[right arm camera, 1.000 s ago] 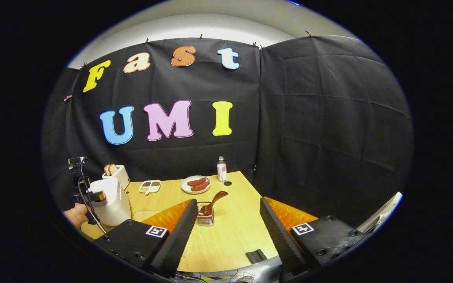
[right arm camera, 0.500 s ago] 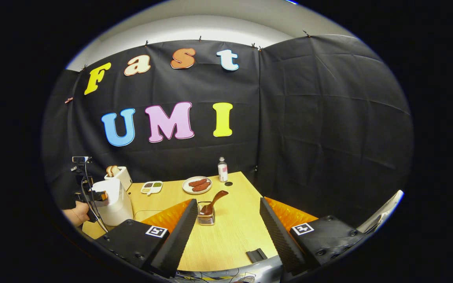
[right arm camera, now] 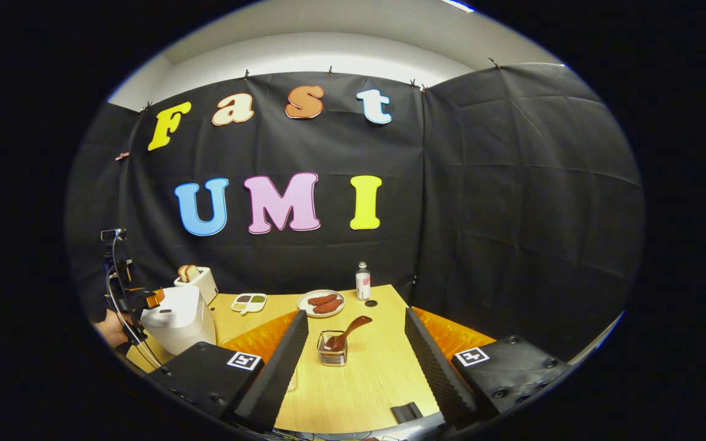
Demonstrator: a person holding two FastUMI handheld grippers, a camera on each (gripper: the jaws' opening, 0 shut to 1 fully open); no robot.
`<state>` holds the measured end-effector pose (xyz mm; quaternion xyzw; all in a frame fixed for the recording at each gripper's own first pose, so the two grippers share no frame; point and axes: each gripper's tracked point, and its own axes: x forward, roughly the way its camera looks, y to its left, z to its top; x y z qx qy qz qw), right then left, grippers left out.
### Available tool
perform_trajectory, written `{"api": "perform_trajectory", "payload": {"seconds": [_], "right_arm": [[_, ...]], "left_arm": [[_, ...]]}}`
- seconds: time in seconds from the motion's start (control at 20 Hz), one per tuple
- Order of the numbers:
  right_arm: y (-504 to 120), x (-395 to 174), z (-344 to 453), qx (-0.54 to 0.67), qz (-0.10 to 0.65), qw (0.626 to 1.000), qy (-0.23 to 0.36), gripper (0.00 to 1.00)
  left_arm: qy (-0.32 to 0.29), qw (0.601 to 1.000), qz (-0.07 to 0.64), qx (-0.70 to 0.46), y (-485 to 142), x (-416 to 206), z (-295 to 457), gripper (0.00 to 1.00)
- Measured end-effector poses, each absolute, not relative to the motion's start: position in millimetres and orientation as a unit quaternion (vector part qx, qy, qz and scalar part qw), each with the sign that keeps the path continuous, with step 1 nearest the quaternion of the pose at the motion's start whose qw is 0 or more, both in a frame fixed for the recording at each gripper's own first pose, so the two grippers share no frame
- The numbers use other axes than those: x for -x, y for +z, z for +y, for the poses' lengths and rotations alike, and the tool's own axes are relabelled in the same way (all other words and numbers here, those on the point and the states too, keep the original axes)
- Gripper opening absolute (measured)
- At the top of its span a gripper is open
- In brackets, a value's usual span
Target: Close the left gripper, press the button to open the rice cooker; take a wooden spoon from the chopstick holder with the right hand, scoop a spoonful of rice and pour it into the rice cooker, then put the wooden spoon back into the chopstick holder.
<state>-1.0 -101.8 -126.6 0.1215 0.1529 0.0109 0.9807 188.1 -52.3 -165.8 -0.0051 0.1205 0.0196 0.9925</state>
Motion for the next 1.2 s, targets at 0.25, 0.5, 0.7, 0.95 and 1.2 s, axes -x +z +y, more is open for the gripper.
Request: {"api": "perform_trajectory", "payload": {"seconds": [0.25, 0.5, 0.7, 0.95, 1.2], "right_arm": [[-123.5, -24.0, -78.6, -0.102, 0.138, 0.984, 0.053, 0.98], [-117.2, -43.0, -62.1, -0.096, 0.12, 0.985, 0.084, 0.98], [-109.7, -57.7, -58.2, -0.094, 0.099, 0.986, 0.092, 1.0], [-101.4, -71.3, -50.3, -0.091, 0.076, 0.988, 0.101, 1.0], [-97.0, -70.7, -36.9, -0.09, 0.064, 0.987, 0.115, 1.0]], "left_arm": [[-0.003, 0.997, 0.076, 0.004, -115.2, -141.2, -56.5, 0.97], [0.004, 0.998, 0.059, -0.017, -83.9, -101.7, -61.7, 0.97], [0.009, 0.999, 0.034, -0.035, -59.6, -68.7, -77.3, 0.97], [-0.008, 0.999, 0.021, -0.031, -44.1, -42.7, -110.4, 0.98], [-0.006, 0.999, 0.017, -0.032, -36.2, -26.2, -122.0, 0.96]]}}
